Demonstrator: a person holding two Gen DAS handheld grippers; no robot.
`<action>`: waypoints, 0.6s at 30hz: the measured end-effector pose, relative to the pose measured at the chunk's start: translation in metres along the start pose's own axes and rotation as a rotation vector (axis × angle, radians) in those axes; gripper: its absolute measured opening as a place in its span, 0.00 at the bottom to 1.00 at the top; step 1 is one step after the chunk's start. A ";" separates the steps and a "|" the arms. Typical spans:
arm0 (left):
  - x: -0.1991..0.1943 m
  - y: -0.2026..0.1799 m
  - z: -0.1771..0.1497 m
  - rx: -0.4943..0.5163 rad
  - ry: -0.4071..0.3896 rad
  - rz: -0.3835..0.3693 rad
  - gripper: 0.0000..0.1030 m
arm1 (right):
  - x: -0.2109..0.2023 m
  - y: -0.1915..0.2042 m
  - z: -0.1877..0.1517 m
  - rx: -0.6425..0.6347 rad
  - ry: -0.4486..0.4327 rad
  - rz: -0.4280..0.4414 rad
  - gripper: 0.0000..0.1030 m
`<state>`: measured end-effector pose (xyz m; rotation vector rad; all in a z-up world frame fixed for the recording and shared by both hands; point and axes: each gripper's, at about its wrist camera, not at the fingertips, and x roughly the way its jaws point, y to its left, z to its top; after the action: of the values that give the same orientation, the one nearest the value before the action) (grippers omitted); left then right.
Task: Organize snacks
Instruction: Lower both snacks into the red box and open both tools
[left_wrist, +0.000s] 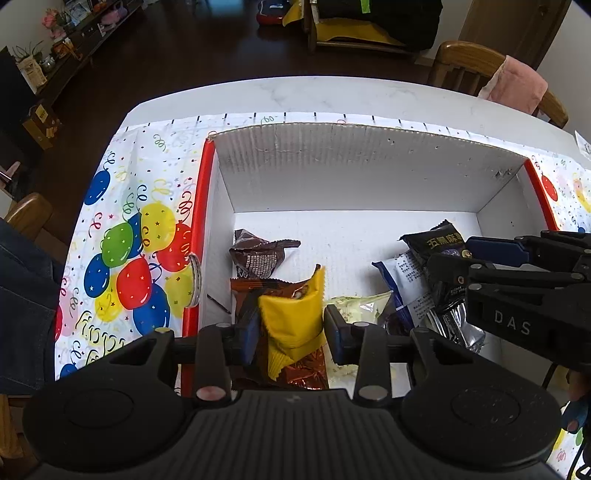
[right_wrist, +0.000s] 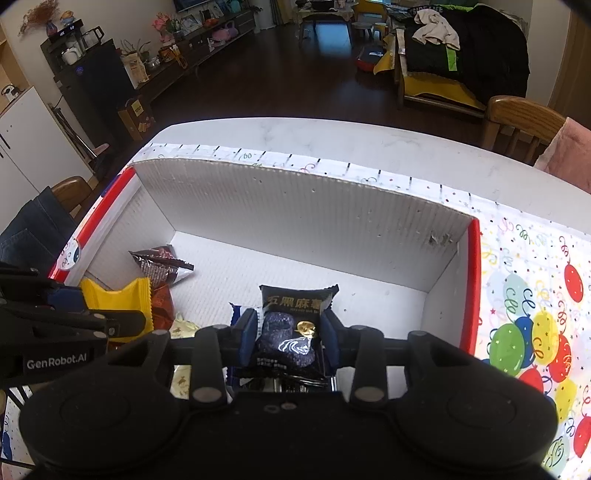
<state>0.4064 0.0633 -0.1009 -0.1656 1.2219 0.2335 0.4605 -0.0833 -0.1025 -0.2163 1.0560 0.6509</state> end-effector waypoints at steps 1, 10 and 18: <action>-0.001 0.000 -0.001 0.002 -0.003 -0.004 0.36 | -0.001 0.000 0.000 0.002 -0.002 -0.001 0.38; -0.022 0.007 -0.008 -0.019 -0.047 -0.031 0.47 | -0.024 0.005 -0.005 -0.002 -0.041 -0.018 0.45; -0.047 0.015 -0.024 -0.020 -0.105 -0.061 0.55 | -0.055 0.019 -0.015 -0.001 -0.087 -0.013 0.49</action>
<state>0.3653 0.0674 -0.0650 -0.2052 1.1084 0.1988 0.4204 -0.0967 -0.0603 -0.1936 0.9701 0.6436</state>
